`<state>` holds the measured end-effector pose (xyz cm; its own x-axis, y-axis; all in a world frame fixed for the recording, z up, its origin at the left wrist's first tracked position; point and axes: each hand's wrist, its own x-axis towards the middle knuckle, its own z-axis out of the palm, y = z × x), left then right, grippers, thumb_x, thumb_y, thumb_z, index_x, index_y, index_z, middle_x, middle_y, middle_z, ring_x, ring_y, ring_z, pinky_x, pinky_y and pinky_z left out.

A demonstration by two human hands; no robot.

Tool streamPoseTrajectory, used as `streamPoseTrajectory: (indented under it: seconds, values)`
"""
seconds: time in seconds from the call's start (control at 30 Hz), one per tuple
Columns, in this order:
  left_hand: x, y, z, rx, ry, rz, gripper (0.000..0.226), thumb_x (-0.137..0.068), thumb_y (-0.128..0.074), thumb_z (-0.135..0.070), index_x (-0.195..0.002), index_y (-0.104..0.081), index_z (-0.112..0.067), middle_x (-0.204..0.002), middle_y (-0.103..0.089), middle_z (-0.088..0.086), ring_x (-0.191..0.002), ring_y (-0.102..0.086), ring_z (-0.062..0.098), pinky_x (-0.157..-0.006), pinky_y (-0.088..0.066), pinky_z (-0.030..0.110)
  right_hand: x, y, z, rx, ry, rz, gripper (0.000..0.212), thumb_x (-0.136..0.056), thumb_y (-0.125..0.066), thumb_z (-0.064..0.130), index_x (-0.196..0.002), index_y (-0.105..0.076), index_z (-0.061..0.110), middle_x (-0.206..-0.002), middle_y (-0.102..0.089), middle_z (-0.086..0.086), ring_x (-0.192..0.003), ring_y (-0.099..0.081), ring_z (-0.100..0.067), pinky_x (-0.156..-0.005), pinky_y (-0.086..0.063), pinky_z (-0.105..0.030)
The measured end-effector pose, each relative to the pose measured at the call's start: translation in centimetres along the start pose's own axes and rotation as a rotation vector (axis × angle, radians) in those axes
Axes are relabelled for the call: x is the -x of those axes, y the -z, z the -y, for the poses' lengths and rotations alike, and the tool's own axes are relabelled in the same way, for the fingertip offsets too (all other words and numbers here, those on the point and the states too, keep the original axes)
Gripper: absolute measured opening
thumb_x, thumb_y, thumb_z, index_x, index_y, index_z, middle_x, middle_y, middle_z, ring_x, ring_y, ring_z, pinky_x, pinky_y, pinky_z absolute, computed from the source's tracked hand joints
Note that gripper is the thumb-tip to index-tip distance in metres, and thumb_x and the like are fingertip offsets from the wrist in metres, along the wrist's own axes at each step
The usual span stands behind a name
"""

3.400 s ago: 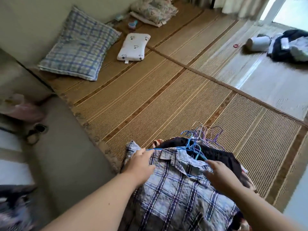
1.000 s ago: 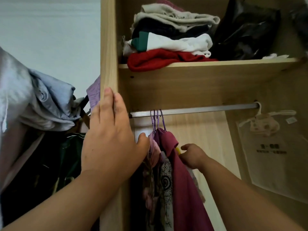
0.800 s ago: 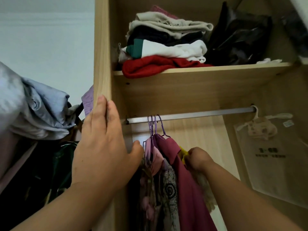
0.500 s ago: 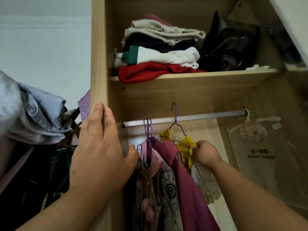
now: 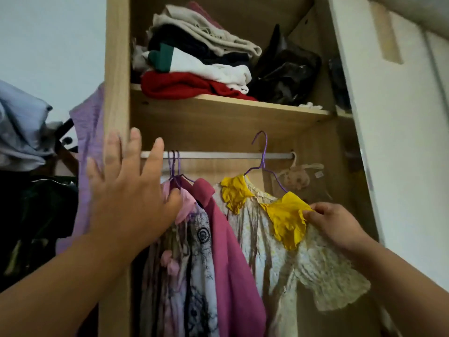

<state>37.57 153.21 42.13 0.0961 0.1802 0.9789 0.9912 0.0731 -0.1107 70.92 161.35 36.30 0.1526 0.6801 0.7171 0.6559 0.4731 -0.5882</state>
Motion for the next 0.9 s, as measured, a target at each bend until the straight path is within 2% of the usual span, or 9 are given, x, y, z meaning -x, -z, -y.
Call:
streamPoseTrajectory:
  seconds: [0.13, 0.2, 0.33, 0.47, 0.53, 0.63, 0.7, 0.8, 0.9]
  values:
    - [3.7, -1.0, -5.5, 0.354, -0.227, 0.121, 0.074, -0.071, -0.050, -0.050, -0.142, -0.036, -0.031, -0.151, -0.035, 0.003, -0.144, -0.019, 0.028, -0.107, -0.017, 0.062, 6.2, 5.4, -0.4, 0.110, -0.032, 0.000, 0.021, -0.087, -0.062, 0.030, -0.069, -0.069, 0.024, -0.063, -0.066, 0.008, -0.056, -0.054, 0.002, -0.060, -0.043, -0.027]
    - [6.0, -2.1, -8.5, 0.588, -0.306, 0.257, 0.077, -0.073, -0.045, -0.052, -0.146, -0.026, -0.037, -0.154, -0.028, -0.005, -0.146, -0.013, 0.018, -0.112, -0.012, 0.053, 9.9, 7.4, -0.2, 0.193, -0.064, 0.026, 0.020, -0.088, -0.062, 0.029, -0.069, -0.069, 0.027, -0.064, -0.066, 0.010, -0.054, -0.055, 0.003, -0.055, -0.042, -0.019]
    - [11.1, -5.3, -13.3, 0.845, -0.331, 0.500, 0.073, -0.083, -0.035, -0.059, -0.148, -0.007, -0.040, -0.158, -0.010, -0.013, -0.145, -0.005, 0.007, -0.115, -0.010, 0.037, 18.1, 10.2, 0.6, 0.292, -0.195, 0.062, 0.014, -0.087, -0.064, 0.025, -0.076, -0.070, 0.031, -0.075, -0.070, 0.004, -0.069, -0.063, -0.007, -0.067, -0.047, -0.025]
    - [17.0, -6.8, -15.9, 1.138, -0.270, 0.649, 0.067, -0.084, -0.026, -0.062, -0.145, -0.031, -0.034, -0.145, -0.037, -0.002, -0.134, -0.035, 0.018, -0.111, -0.021, 0.036, 27.0, 11.0, 3.2, 0.357, -0.372, 0.038, 0.027, -0.085, -0.065, 0.016, -0.074, -0.071, 0.039, -0.068, -0.068, 0.013, -0.060, -0.058, 0.004, -0.061, -0.045, -0.015]
    - [20.6, -7.3, -16.5, 1.201, -0.280, 0.751, 0.054, -0.091, -0.038, -0.052, -0.141, -0.039, -0.032, -0.135, -0.045, 0.000, -0.126, -0.042, 0.023, -0.104, -0.029, 0.040, 32.4, 10.9, 4.5, 0.419, -0.520, -0.030, 0.027, -0.083, -0.068, 0.018, -0.070, -0.070, 0.042, -0.063, -0.066, 0.014, -0.060, -0.055, 0.003, -0.064, -0.045, -0.022]
    - [26.3, -7.3, -17.0, 1.271, -0.350, 0.904, 0.033, -0.095, -0.047, -0.032, -0.126, -0.055, -0.021, -0.125, -0.053, 0.005, -0.119, -0.049, 0.028, -0.098, -0.036, 0.042, 40.5, 9.3, 7.6, 0.400, -0.713, -0.091, 0.010, -0.081, -0.069, 0.021, -0.082, -0.074, 0.029, -0.077, -0.072, 0.001, -0.073, -0.060, -0.007, -0.075, -0.050, -0.038]
    - [29.5, -6.4, -16.6, 1.369, -0.442, 1.030, 0.021, -0.096, -0.048, -0.026, -0.112, -0.059, -0.018, -0.117, -0.059, 0.007, -0.112, -0.054, 0.030, -0.097, -0.038, 0.044, 45.8, 6.9, 10.0, 0.422, -0.831, -0.159, 0.006, -0.081, -0.070, 0.022, -0.082, -0.074, 0.026, -0.076, -0.071, -0.002, -0.069, -0.059, -0.005, -0.071, -0.050, -0.034]
    - [33.4, -3.9, -15.8, 1.514, -0.614, 1.126, 0.014, -0.095, -0.050, -0.020, -0.102, -0.061, -0.017, -0.107, -0.066, 0.009, -0.104, -0.060, 0.030, -0.092, -0.042, 0.044, 52.9, 3.1, 13.5, 0.440, -0.980, -0.296, 0.016, -0.081, -0.071, 0.020, -0.076, -0.074, 0.035, -0.072, -0.069, 0.006, -0.063, -0.056, 0.004, -0.065, -0.046, -0.019]
    - [37.1, 0.4, -14.9, 1.592, -0.777, 1.100, 0.011, -0.093, -0.054, -0.018, -0.098, -0.064, -0.020, -0.100, -0.069, 0.004, -0.098, -0.062, 0.027, -0.081, -0.039, 0.031, 60.2, 0.2, 16.7, 0.518, -1.171, -0.440, 0.020, -0.080, -0.072, 0.024, -0.072, -0.072, 0.041, -0.075, -0.072, 0.009, -0.068, -0.060, -0.001, -0.071, -0.049, -0.026]
